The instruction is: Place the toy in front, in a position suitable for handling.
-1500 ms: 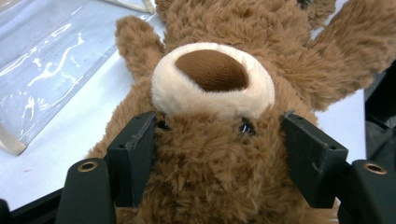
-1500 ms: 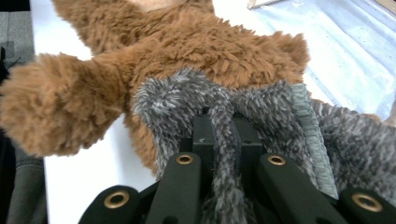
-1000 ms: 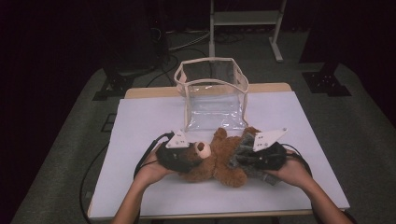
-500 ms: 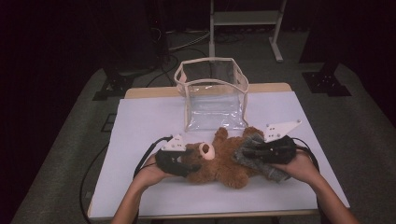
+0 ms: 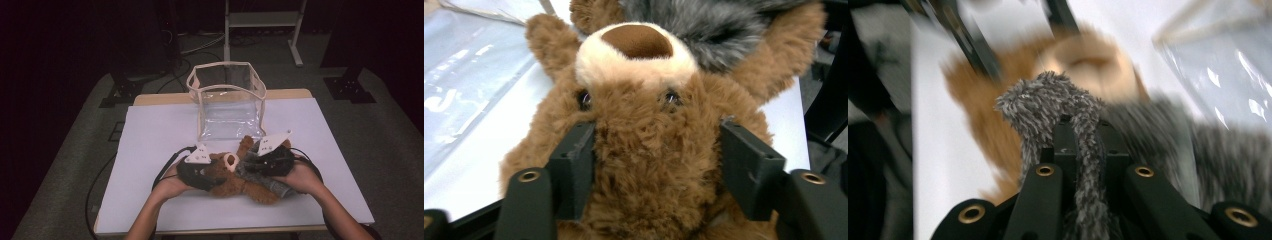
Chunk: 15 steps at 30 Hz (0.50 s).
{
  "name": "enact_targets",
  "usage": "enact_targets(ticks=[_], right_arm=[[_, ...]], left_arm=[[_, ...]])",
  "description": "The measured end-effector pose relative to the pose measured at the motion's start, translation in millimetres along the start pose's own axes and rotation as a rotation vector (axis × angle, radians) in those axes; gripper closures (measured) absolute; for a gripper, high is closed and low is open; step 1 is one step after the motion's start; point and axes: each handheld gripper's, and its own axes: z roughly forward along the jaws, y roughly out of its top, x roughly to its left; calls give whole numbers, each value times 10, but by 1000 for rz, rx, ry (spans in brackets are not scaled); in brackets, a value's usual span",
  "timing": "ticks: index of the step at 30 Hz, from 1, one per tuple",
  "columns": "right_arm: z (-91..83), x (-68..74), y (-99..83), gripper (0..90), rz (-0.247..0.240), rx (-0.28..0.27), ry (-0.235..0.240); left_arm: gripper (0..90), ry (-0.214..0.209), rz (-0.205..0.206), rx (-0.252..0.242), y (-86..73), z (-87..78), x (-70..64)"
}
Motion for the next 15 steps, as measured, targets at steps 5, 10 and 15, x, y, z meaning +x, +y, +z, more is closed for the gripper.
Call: enact_targets(ticks=[5, 10, 15], right_arm=[[-98, -21, -116, 821, 60, -56, 31], [-112, 45, -29, 819, 43, -88, 59], [-63, 226, 301, 819, -52, -120, 88]], left_arm=[[332, 18, 3, 38, -115, -123, 45], [376, -13, -2, 23, -200, 33, 39], [388, -22, 18, 6, -121, 147, 19]])
